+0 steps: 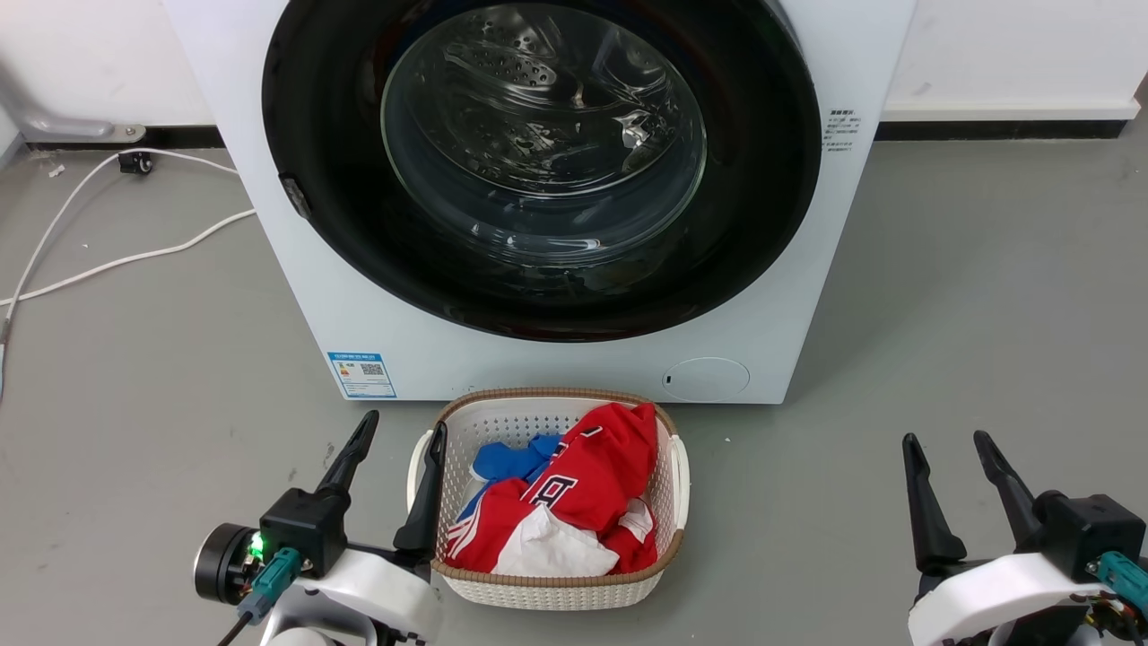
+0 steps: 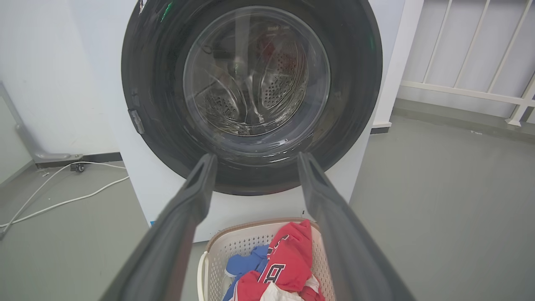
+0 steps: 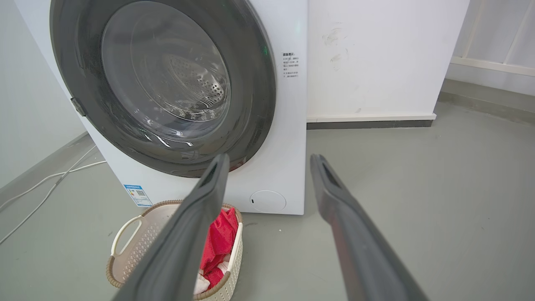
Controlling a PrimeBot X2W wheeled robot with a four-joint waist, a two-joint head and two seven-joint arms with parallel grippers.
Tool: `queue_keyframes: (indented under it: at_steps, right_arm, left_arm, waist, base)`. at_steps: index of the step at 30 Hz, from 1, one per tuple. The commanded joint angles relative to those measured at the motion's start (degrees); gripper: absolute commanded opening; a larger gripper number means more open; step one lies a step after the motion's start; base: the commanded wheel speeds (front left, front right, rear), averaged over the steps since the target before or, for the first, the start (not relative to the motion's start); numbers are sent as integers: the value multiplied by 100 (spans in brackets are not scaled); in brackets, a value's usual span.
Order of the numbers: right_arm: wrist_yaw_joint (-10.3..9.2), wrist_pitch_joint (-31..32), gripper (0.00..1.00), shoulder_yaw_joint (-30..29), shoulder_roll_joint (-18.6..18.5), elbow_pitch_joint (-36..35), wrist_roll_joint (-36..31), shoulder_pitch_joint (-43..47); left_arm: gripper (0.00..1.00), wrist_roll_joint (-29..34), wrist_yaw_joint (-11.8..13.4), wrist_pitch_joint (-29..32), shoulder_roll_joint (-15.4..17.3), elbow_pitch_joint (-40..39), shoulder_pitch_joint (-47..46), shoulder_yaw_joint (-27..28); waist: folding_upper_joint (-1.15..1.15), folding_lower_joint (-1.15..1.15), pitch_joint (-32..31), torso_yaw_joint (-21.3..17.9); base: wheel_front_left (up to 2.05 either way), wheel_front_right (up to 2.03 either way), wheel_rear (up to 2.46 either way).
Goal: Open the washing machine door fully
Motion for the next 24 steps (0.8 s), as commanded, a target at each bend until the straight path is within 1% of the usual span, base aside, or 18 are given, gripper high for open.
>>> queue_keyframes:
  at_steps: [1,11,24]
  right_arm:
    - [11,-35,100,-8,13,-13,-87,33]
    - [6,-248,100,-89,19,100,-215,19]
    - [6,-346,100,-98,19,306,-49,-121]
  left_arm:
    - [100,66,20,-39,6,0,-68,8]
    - [100,212,114,-162,-33,78,-70,131]
    - [100,7,190,-41,-11,137,-64,167]
  waist:
    - [0,0,-1,1]
    - [0,0,-13,14]
    - [0,0,-25,5]
  base:
    - [0,0,0]
    - [0,0,0]
    - [0,0,0]
